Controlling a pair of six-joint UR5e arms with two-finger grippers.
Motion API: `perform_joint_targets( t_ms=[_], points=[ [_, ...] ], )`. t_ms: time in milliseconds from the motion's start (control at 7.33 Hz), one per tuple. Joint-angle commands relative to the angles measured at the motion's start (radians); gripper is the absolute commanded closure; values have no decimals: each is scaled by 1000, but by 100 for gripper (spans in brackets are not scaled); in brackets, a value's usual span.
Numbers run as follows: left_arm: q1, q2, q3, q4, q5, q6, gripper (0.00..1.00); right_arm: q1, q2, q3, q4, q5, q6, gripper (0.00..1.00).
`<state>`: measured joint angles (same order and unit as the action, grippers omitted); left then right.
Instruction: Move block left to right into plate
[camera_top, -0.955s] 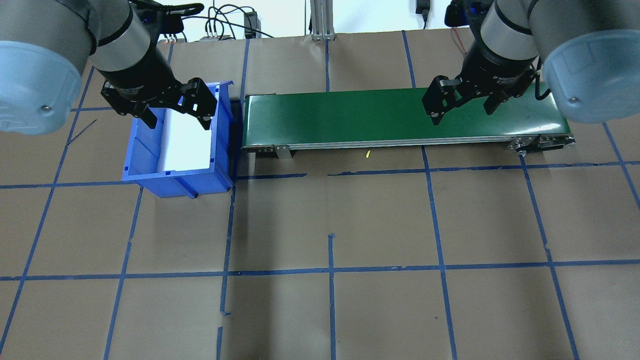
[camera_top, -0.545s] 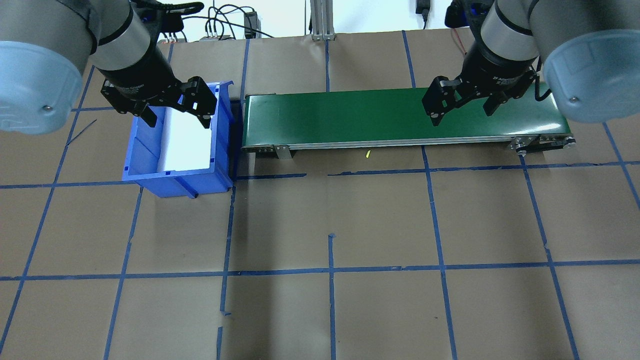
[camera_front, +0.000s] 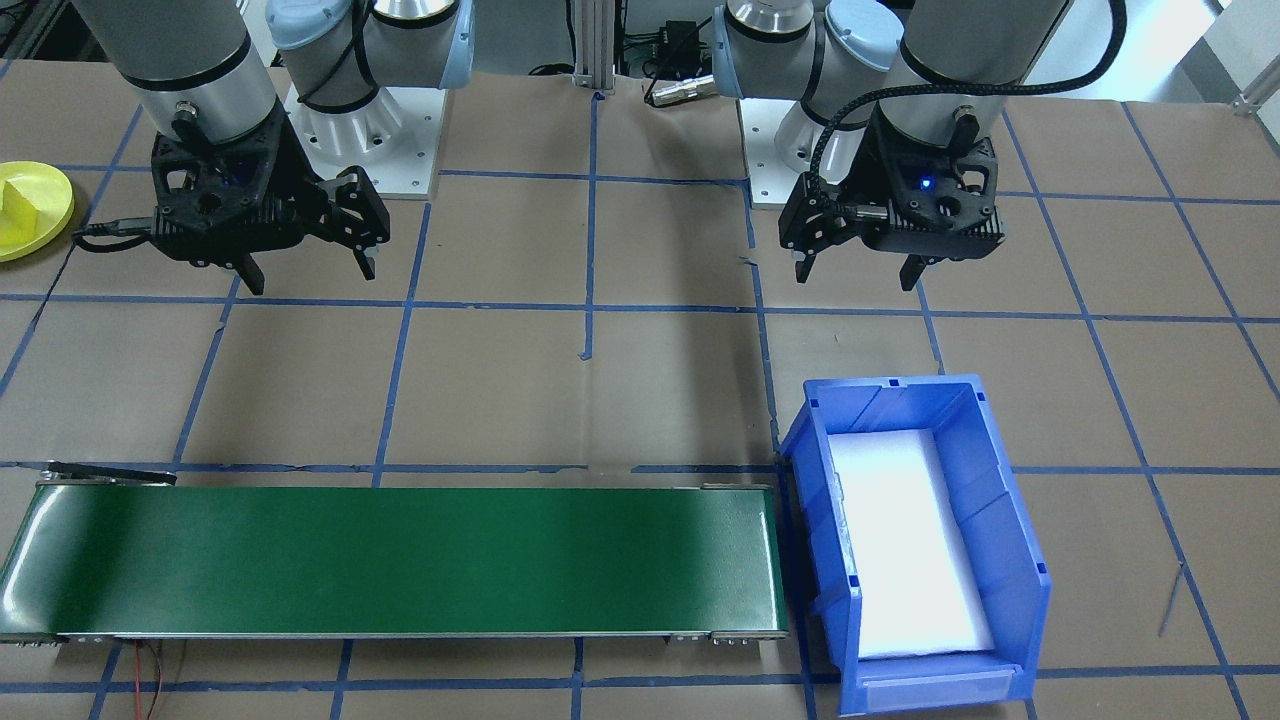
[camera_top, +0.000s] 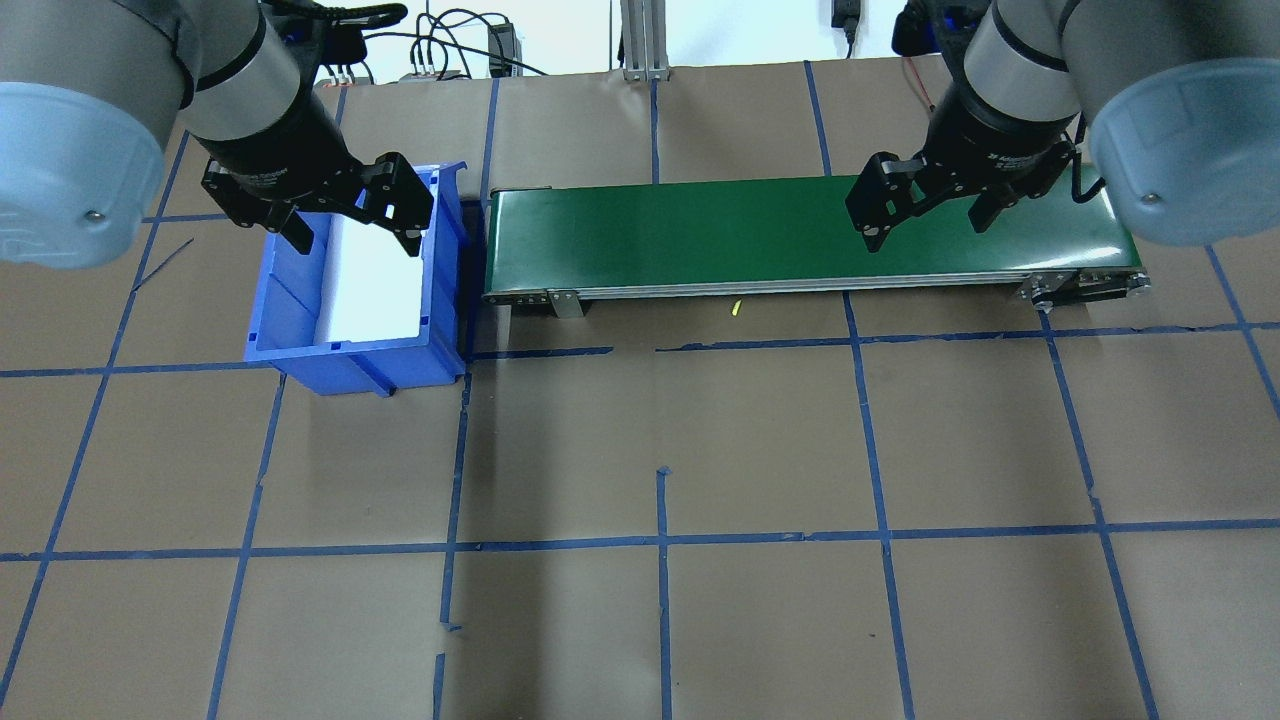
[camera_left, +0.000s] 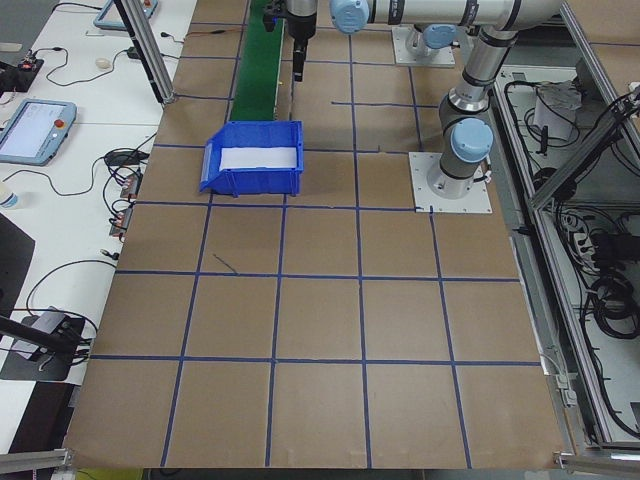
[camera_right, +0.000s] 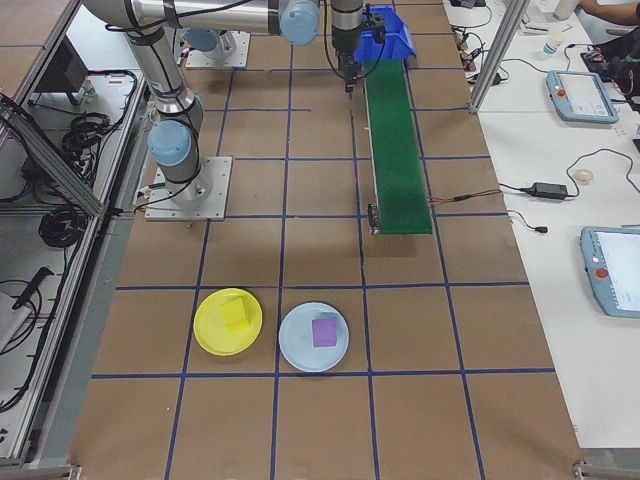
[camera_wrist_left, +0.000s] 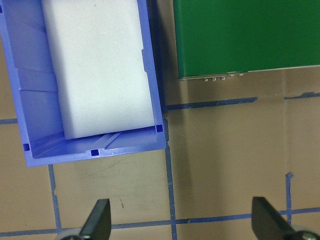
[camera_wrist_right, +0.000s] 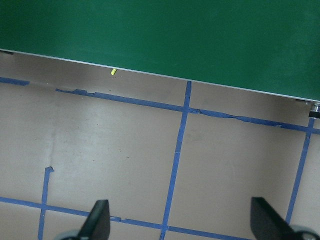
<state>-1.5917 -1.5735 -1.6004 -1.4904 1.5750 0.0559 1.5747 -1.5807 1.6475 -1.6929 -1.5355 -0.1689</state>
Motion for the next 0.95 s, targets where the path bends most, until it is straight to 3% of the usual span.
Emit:
perform_joint_targets(
  t_ms=[0,818],
  points=[
    [3,0,0,1,0,-1,0,-1,1,0,4,0,-1,0],
    [3,0,5,5,3,4,0,-2,1,-2,6,2,-1,0]
  ],
)
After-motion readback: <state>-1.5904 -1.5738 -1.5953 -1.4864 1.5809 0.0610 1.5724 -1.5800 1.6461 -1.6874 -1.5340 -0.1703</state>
